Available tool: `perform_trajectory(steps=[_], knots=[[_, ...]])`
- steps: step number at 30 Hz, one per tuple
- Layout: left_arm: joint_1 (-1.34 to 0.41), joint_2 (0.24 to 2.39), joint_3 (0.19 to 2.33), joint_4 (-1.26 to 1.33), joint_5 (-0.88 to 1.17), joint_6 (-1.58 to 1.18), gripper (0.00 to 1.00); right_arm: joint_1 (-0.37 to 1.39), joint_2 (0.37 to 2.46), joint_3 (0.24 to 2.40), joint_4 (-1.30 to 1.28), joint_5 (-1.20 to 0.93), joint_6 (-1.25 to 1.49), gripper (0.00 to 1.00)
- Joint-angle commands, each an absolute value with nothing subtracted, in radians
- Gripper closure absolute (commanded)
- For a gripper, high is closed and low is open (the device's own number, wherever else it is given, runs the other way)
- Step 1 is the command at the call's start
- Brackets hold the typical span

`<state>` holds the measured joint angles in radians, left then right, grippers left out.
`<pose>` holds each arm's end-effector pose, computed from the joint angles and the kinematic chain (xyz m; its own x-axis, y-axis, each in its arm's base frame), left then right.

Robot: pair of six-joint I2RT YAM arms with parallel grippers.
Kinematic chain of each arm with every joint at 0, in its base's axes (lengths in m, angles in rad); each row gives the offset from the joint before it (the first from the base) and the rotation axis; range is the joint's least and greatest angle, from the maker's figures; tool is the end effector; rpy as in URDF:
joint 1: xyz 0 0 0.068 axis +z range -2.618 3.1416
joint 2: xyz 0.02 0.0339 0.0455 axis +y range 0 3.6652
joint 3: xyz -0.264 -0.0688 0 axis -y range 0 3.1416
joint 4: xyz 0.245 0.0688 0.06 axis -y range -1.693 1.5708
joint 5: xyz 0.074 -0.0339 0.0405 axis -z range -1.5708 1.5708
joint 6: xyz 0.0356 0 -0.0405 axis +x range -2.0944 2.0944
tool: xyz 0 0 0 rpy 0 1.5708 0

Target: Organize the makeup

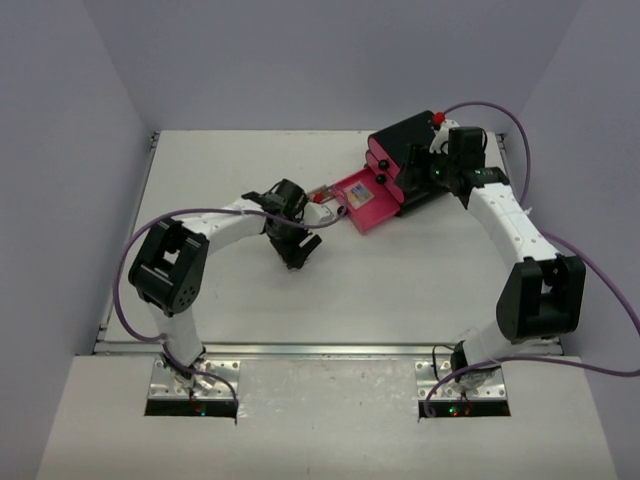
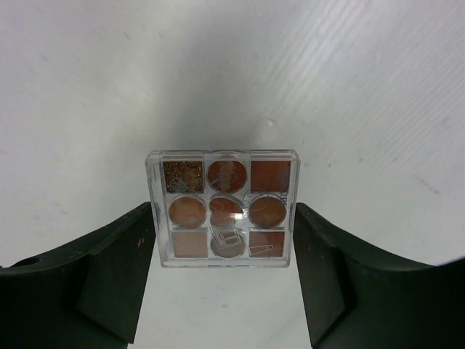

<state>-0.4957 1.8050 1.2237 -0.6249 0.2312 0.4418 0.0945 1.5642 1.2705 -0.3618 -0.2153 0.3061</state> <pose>0.3108 -0.1773 0.1844 -0.5142 0.7512 -0.4139 0.8349 0.5489 -0.0411 0.3541 0.0412 0.2977 -0.6572 0.2334 -0.7166 -0.0658 0.9294 0.3631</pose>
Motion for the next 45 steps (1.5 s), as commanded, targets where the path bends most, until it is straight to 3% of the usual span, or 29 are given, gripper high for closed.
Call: perform_trajectory(steps=[1, 7, 12, 24, 37, 39, 45], knots=[[-0.505, 1.806, 1.484, -0.626, 0.280, 0.404, 1.00, 0.084, 1.582, 1.345, -0.334, -0.261, 0.304, 0.15], [-0.564, 2.039, 1.879, -0.585, 0.310, 0.323, 1.00, 0.062, 1.635, 1.399, -0.334, -0.289, 0.339, 0.15], [-0.583, 2.211, 2.048, -0.577, 0.297, 0.295, 1.00, 0.049, 1.608, 1.396, -0.336, -0.279, 0.328, 0.15], [-0.630, 2.293, 2.031, -0.345, 0.273, 0.304, 0.99, 0.040, 1.592, 1.376, -0.336, -0.270, 0.324, 0.15], [-0.641, 2.404, 2.034, -0.304, 0.181, 0.321, 0.94, 0.032, 1.559, 1.351, -0.336, -0.245, 0.308, 0.15], [-0.648, 2.408, 2.017, -0.300, 0.176, 0.319, 0.89, 0.034, 1.557, 1.350, -0.336, -0.248, 0.311, 0.15], [-0.662, 2.416, 2.013, -0.299, 0.144, 0.330, 0.47, 0.031, 1.563, 1.347, -0.337, -0.256, 0.313, 0.15]])
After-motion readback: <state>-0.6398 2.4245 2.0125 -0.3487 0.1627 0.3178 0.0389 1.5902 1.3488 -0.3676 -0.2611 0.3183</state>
